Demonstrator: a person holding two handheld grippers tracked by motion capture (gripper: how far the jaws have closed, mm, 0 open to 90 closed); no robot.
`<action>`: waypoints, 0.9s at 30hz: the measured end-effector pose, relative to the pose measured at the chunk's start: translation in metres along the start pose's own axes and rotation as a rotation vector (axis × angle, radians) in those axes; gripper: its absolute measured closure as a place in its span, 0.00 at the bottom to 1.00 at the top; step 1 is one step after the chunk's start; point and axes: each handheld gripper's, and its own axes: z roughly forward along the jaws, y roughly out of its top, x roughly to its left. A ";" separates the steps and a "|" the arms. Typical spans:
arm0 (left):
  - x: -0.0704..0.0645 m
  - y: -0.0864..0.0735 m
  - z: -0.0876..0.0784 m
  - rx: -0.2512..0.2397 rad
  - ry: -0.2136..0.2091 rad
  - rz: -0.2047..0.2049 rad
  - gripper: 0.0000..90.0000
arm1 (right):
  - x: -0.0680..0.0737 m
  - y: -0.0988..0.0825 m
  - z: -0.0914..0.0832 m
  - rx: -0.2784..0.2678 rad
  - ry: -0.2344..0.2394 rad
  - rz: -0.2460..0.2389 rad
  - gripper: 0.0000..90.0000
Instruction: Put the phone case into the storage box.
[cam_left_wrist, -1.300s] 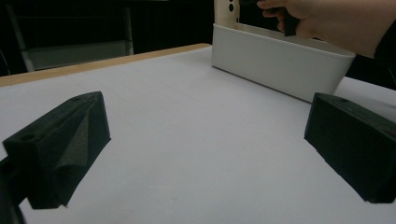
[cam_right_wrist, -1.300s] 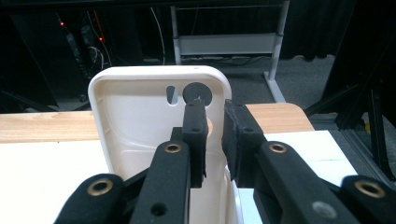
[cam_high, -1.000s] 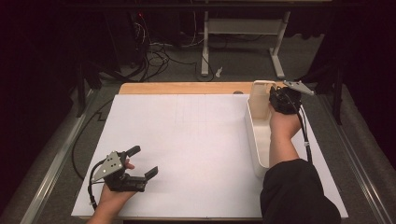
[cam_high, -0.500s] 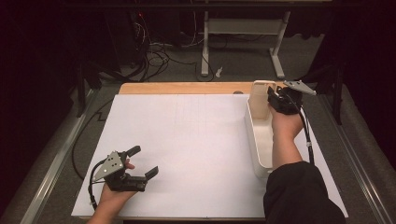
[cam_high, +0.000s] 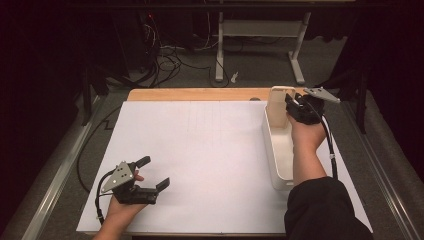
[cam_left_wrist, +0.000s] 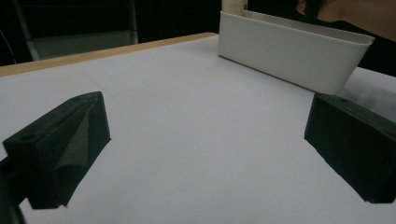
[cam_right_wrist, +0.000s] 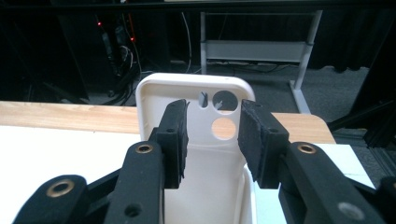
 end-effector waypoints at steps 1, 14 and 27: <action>0.000 0.000 0.000 0.005 0.003 0.000 0.01 | 0.000 0.000 0.000 0.000 0.003 -0.002 0.70; 0.002 -0.001 0.002 0.037 0.033 0.002 0.01 | 0.004 -0.007 -0.011 0.008 0.084 -0.002 0.59; 0.002 -0.001 0.002 0.036 0.026 0.003 0.01 | 0.007 -0.013 -0.024 0.011 0.170 -0.010 0.46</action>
